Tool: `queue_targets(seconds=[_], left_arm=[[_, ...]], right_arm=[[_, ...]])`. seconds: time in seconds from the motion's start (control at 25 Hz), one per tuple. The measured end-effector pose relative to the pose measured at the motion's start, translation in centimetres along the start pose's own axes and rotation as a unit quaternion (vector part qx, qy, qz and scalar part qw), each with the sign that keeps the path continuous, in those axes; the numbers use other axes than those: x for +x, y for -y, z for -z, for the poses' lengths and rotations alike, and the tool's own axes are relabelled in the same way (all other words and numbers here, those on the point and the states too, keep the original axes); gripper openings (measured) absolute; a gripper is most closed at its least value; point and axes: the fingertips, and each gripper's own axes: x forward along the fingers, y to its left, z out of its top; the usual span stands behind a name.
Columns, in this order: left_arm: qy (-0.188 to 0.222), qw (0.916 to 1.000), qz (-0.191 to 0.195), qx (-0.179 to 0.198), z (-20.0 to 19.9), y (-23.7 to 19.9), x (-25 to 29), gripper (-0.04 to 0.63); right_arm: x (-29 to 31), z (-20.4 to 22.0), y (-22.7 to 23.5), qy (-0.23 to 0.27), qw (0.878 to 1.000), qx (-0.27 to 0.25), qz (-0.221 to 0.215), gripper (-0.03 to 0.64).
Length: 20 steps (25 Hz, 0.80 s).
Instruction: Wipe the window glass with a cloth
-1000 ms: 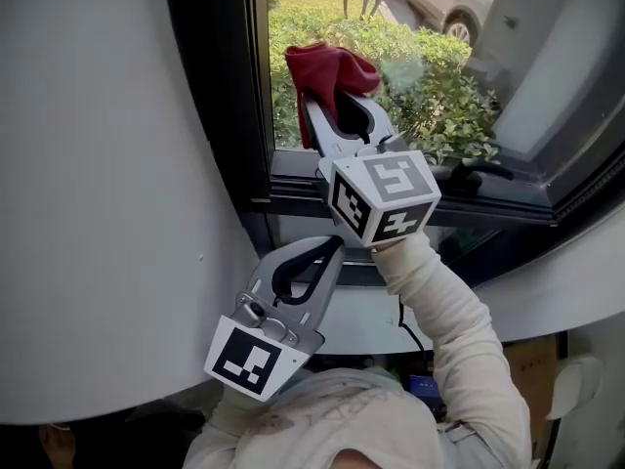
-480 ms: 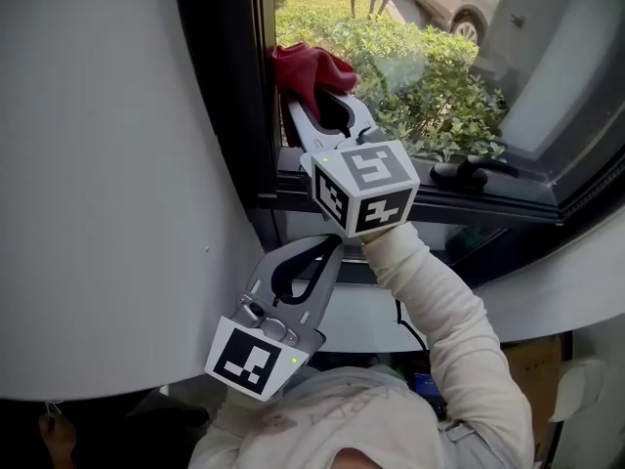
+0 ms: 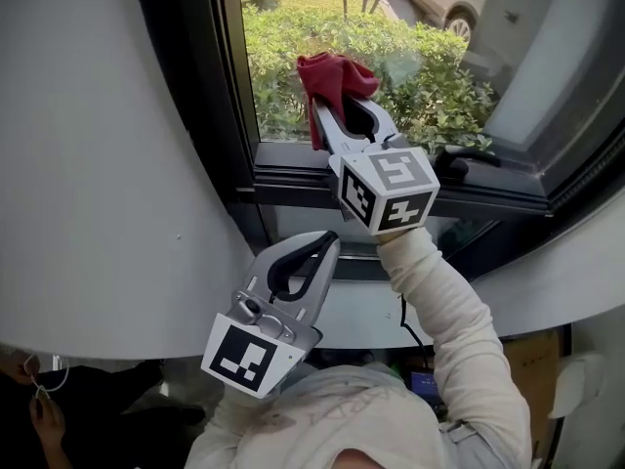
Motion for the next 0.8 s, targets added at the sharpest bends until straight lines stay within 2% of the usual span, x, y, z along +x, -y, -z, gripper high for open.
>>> queue_targets(seconds=[0.52, 0.68, 0.8], left_arm=[[-0.004, 0.9991, 0.043, 0.0, 0.0, 5.2, 4.0, 0.0], [-0.004, 0.9985, 0.055, -0.002, 0.3, 6.4, 5.0, 0.0], [-0.006, 0.9979, 0.064, -0.001, 0.2, 7.5, 6.0, 0.0]], right_arm=[[-6.9, -0.4, 8.5, 0.003, 0.998, 0.01, 0.063, 0.101], [-8.4, -0.3, 9.5, 0.007, 0.998, 0.045, 0.054, 0.101], [-9.9, -0.9, 9.4, 0.009, 0.998, 0.05, 0.035, 0.101]])
